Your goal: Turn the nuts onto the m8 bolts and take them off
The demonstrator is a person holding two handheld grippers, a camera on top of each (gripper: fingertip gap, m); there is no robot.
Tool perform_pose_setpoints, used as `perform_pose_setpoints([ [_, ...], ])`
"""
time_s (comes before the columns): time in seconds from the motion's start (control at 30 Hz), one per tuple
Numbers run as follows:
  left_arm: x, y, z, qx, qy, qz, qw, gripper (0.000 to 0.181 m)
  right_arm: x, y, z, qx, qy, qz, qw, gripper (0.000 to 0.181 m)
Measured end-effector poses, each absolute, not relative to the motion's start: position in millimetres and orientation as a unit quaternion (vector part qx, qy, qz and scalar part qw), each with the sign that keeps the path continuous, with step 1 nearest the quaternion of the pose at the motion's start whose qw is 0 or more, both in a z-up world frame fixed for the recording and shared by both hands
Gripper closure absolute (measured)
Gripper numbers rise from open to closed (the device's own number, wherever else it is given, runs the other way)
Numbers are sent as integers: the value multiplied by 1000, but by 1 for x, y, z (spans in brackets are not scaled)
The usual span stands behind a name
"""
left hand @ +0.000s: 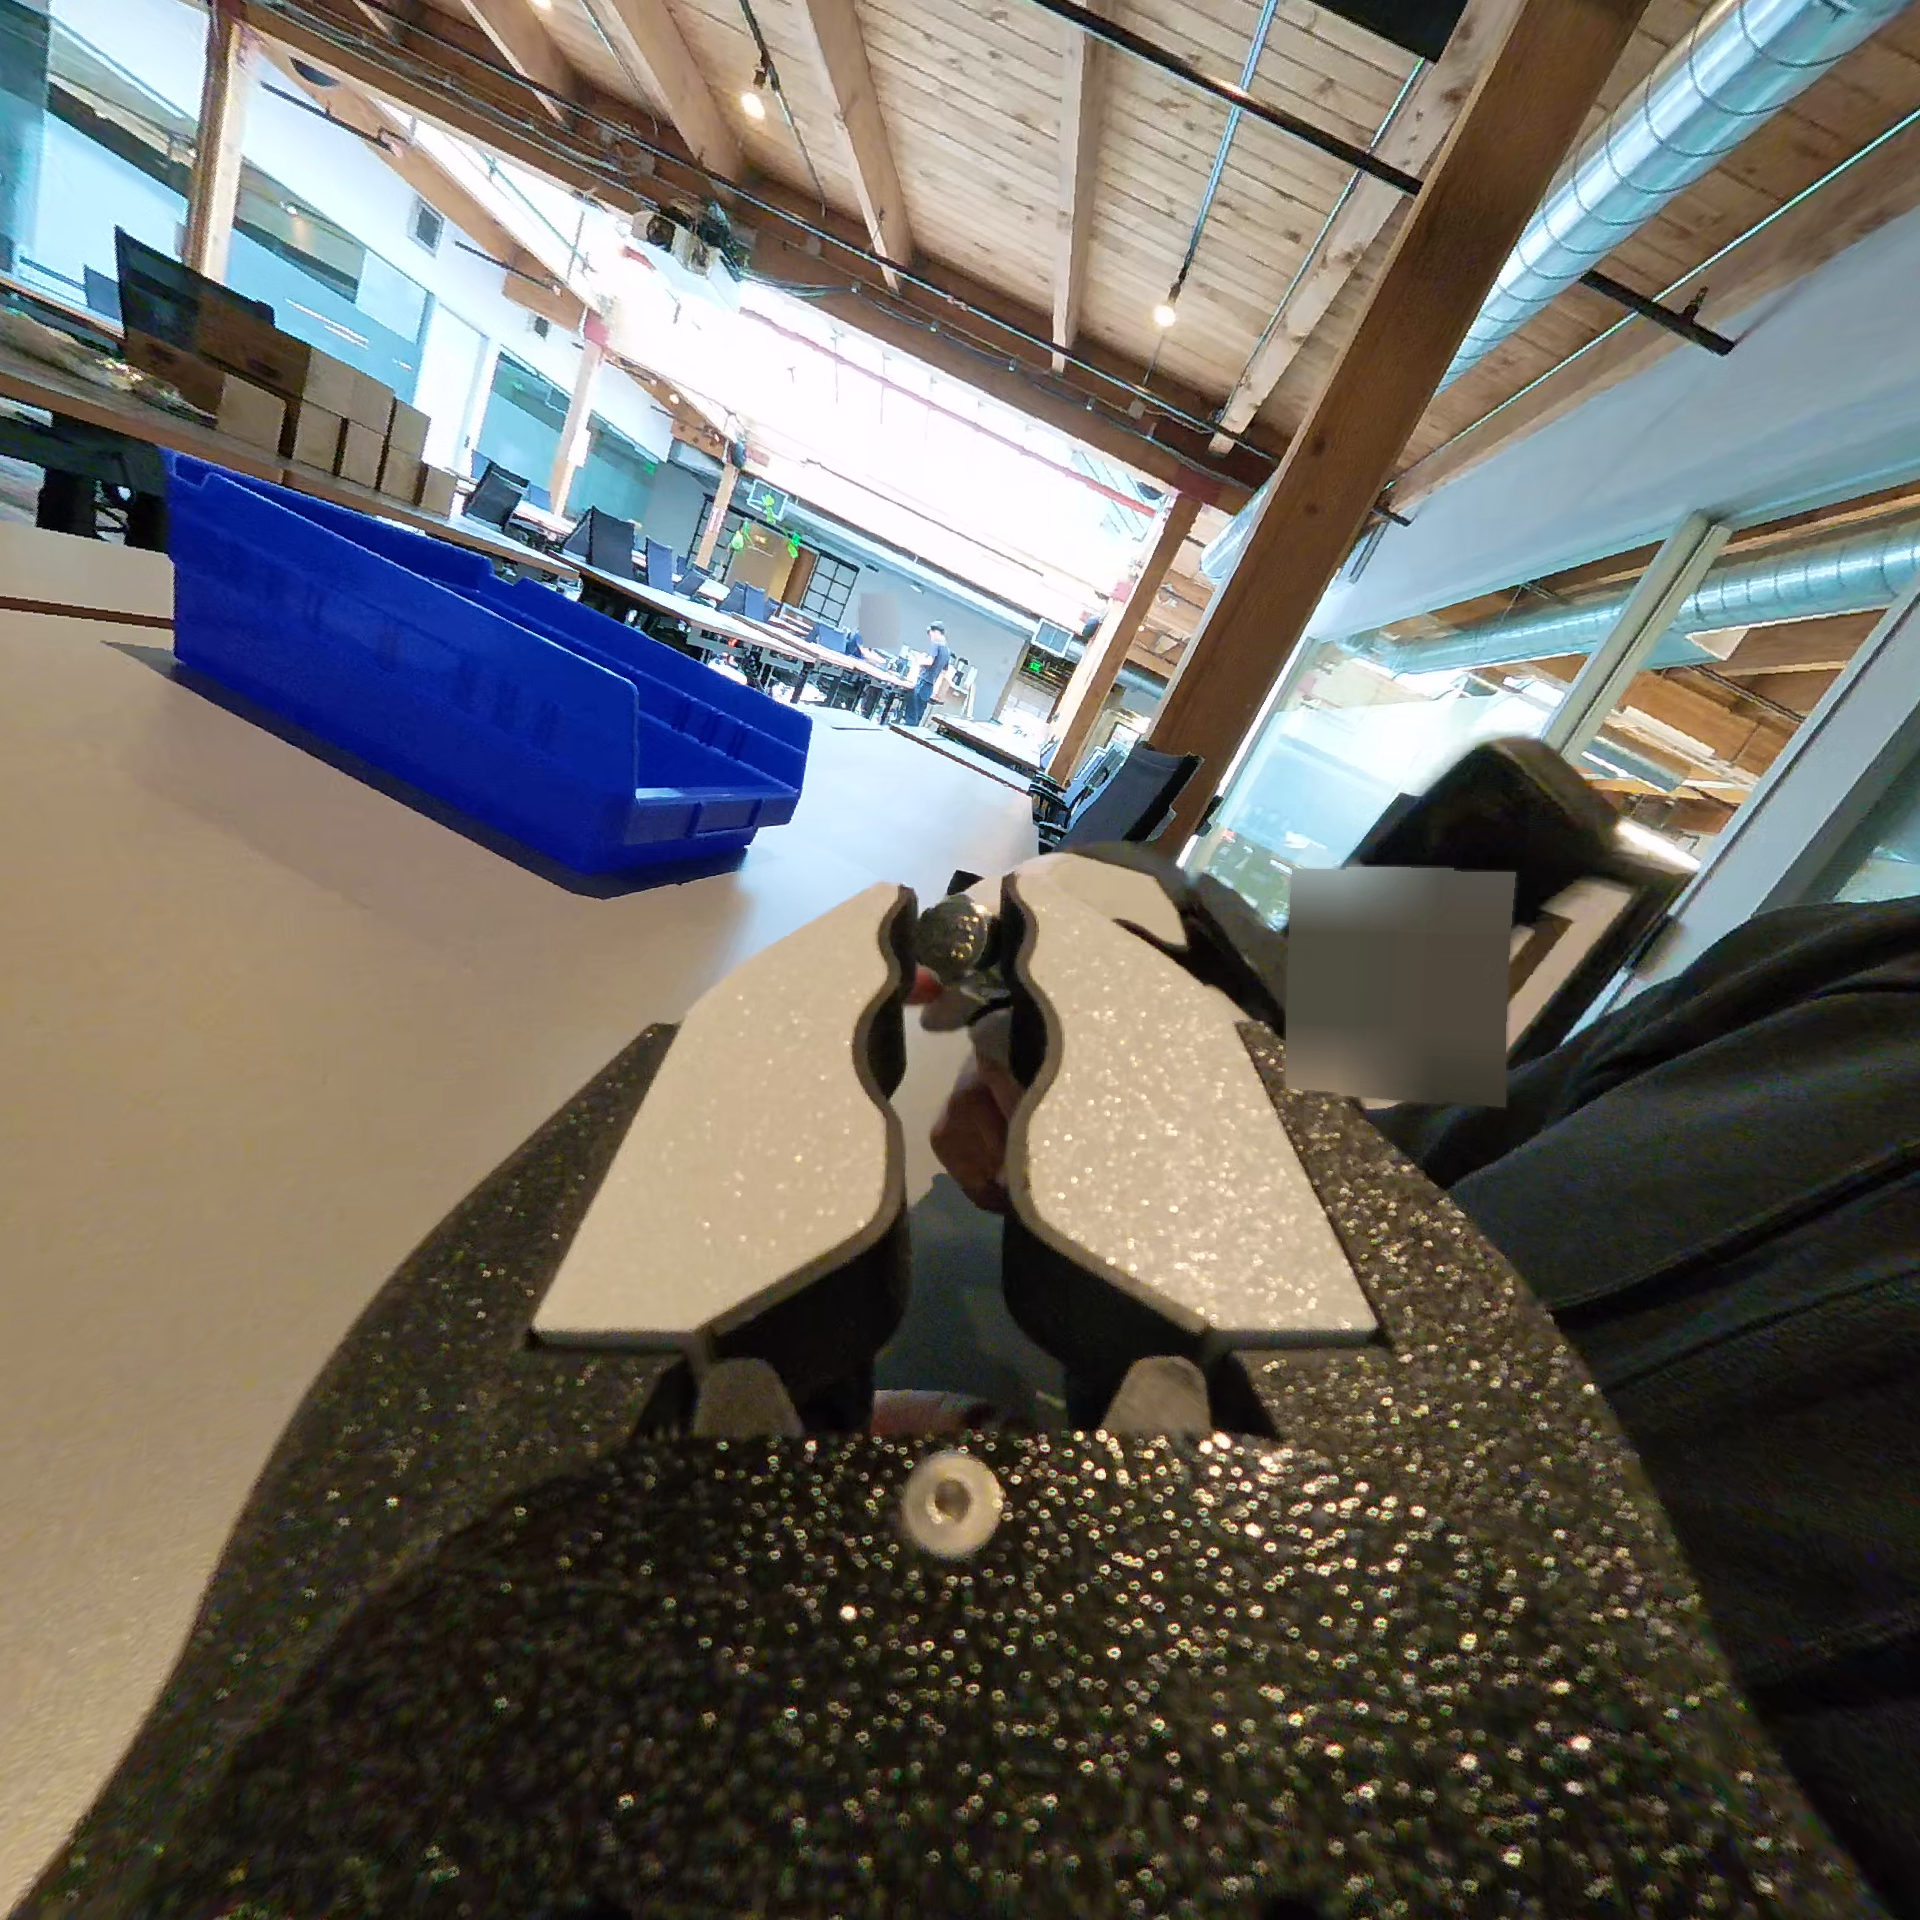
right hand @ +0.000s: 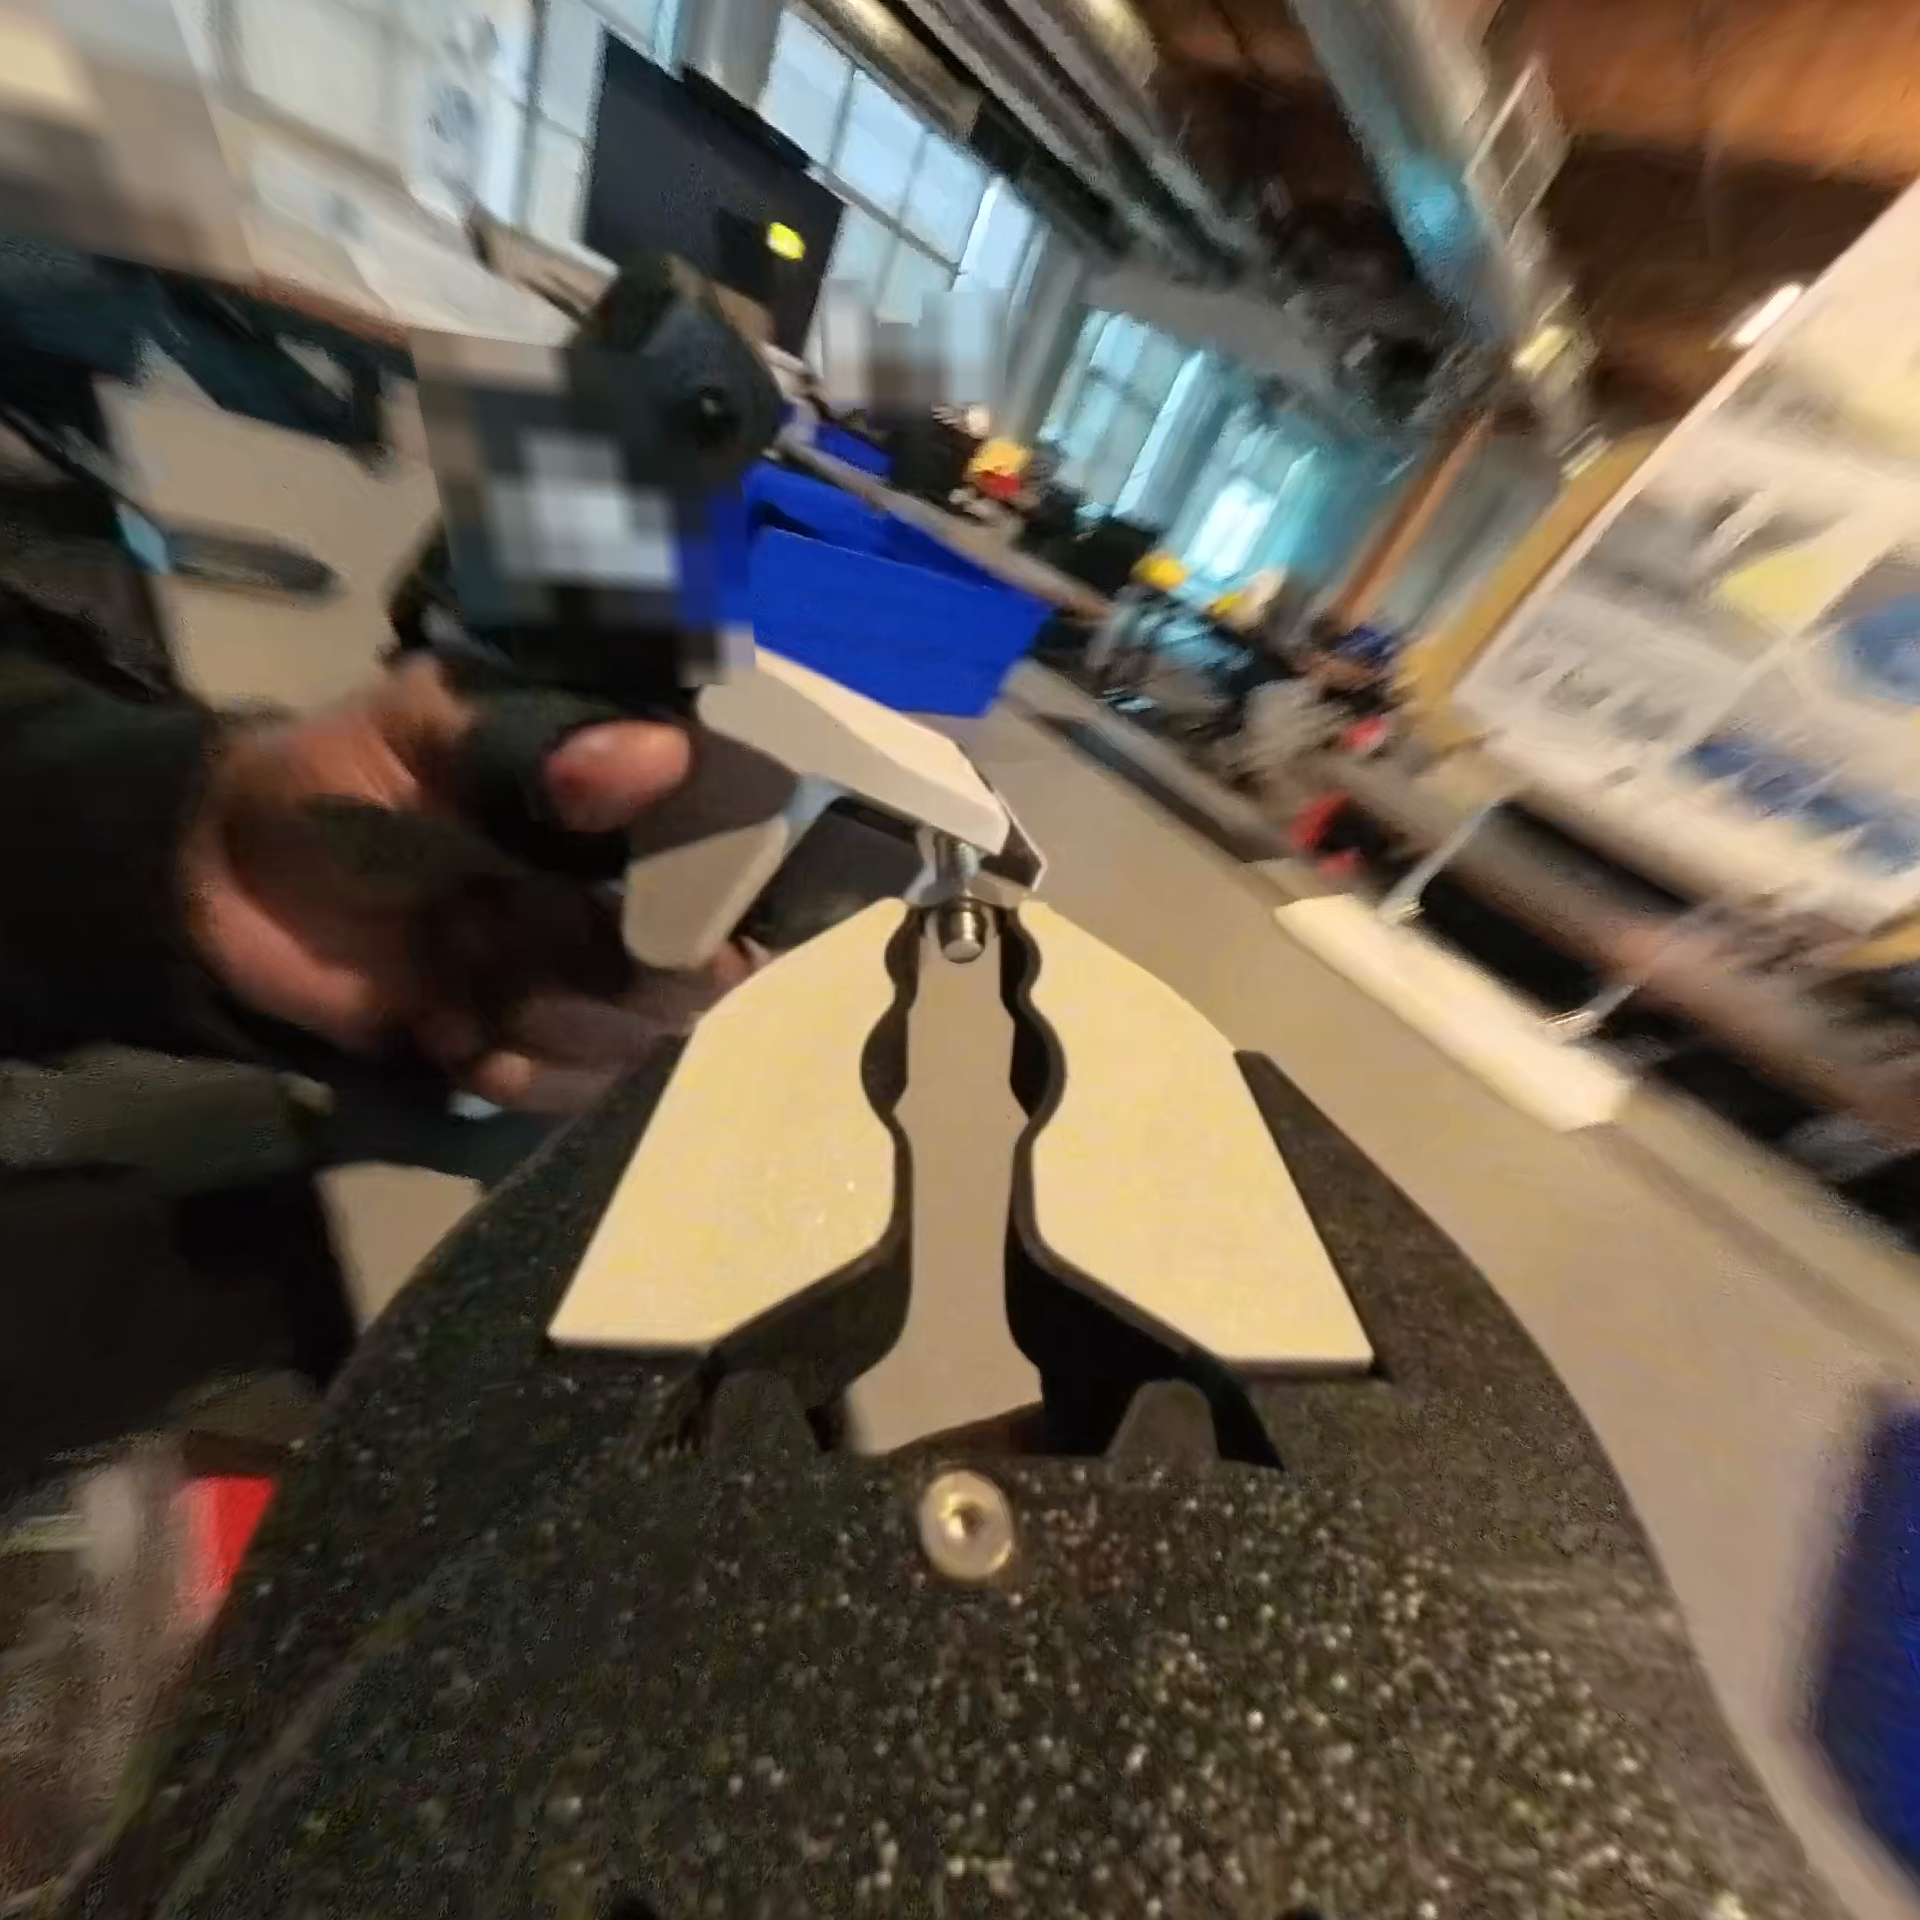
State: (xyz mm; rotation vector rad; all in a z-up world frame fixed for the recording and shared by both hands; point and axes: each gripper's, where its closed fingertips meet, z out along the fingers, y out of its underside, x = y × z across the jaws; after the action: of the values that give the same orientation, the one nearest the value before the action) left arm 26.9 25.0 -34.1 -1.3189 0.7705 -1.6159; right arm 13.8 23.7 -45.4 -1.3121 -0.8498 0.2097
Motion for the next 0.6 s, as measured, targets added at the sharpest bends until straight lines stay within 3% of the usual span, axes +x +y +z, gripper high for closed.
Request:
perform_pose_setpoints([
  [0.13, 28, 23, -34, -530, 318, -650, 443, 167, 12, 17, -45, -657, -282, 406, 569, 167],
  [0.23, 28, 24, -35, -534, 315, -647, 445, 167, 16, 18, -43, -637, -259, 476, 548, 157],
  [0.33, 26, 28, -34, -535, 302, -653, 443, 167, 18, 22, -47, -626, -315, 354, 620, 144],
  [0.43, 26, 29, -34, -536, 301, -652, 443, 167, 20, 23, -45, -583, -385, 163, 696, 143],
  [0.53, 27, 27, -35, -537, 307, -647, 446, 167, 17, 23, -45, -543, -424, 24, 724, 148],
  [0.6, 28, 26, -35, -537, 311, -644, 448, 167, 15, 24, -49, -544, -429, -6, 721, 163],
])
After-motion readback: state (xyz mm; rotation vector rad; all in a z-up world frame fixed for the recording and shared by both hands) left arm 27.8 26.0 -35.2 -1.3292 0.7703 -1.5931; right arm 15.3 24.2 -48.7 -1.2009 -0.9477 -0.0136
